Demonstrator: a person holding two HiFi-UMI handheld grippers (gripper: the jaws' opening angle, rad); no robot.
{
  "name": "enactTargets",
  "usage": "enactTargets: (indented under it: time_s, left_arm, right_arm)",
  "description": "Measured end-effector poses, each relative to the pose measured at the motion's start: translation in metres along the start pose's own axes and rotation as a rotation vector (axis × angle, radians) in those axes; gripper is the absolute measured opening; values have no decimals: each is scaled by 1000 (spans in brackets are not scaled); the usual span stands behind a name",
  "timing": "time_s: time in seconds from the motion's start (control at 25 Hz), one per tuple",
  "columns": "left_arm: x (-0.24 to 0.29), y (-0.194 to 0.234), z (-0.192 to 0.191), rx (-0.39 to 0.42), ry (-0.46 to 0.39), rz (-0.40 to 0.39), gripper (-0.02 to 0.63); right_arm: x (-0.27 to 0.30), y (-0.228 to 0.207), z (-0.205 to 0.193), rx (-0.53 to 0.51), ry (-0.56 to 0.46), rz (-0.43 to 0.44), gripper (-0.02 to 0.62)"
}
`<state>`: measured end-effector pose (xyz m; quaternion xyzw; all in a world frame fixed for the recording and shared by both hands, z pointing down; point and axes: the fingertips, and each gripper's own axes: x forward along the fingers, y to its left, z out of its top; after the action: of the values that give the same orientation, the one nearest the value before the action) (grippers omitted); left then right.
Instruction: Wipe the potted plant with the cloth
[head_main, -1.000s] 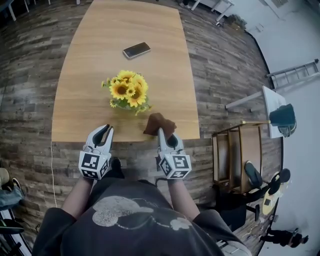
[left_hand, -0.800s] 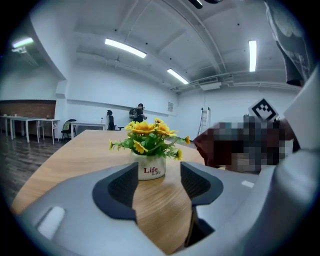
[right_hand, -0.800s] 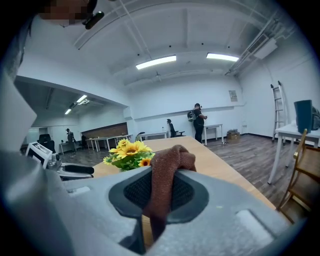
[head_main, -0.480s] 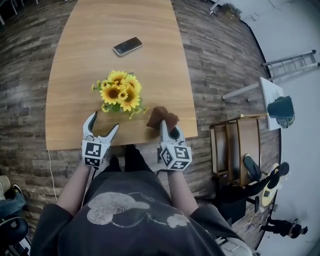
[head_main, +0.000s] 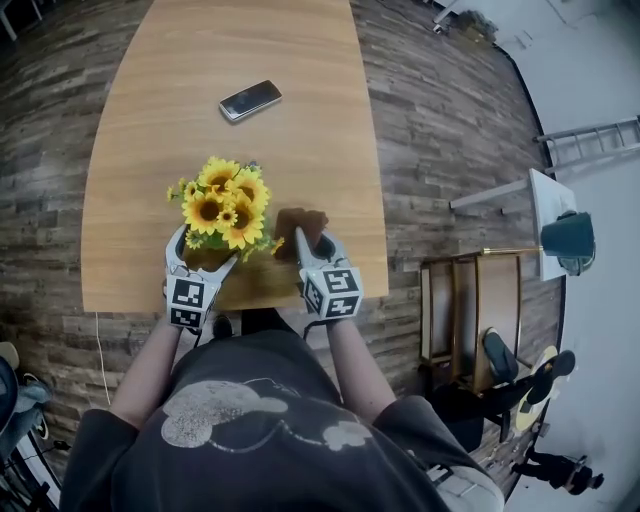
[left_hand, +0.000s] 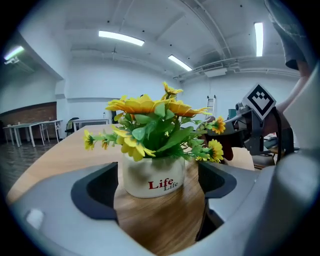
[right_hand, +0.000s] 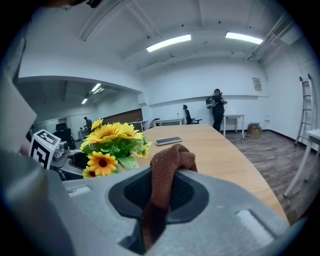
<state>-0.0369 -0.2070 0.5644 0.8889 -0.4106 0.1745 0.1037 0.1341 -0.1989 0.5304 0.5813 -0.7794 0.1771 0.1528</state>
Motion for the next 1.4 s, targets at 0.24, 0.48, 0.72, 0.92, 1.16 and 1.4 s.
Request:
enactTargets:
  time_s: [0.24, 0.48, 0.72, 0.92, 1.16, 1.4]
  left_arm:
    - [18, 6, 0, 13, 28, 10, 531]
    - [24, 8, 3, 10, 30, 20, 529]
    - [23, 9, 4, 13, 30, 23, 512]
    - [25, 11, 3, 14, 26, 20, 511]
    - [25, 11, 3, 18, 26, 5, 511]
    - [24, 11, 4, 32, 30, -33, 511]
  right_arm:
    - [43, 15, -2, -106, 62, 134, 48]
    - [70, 38, 2, -186, 81, 258, 48]
    - [81, 55, -5, -269, 122, 356, 46]
    - [79, 77, -11, -323, 134, 431, 48]
    - [71, 84, -15, -299, 132, 443, 48]
    - [54, 95, -26, -271, 139, 479, 46]
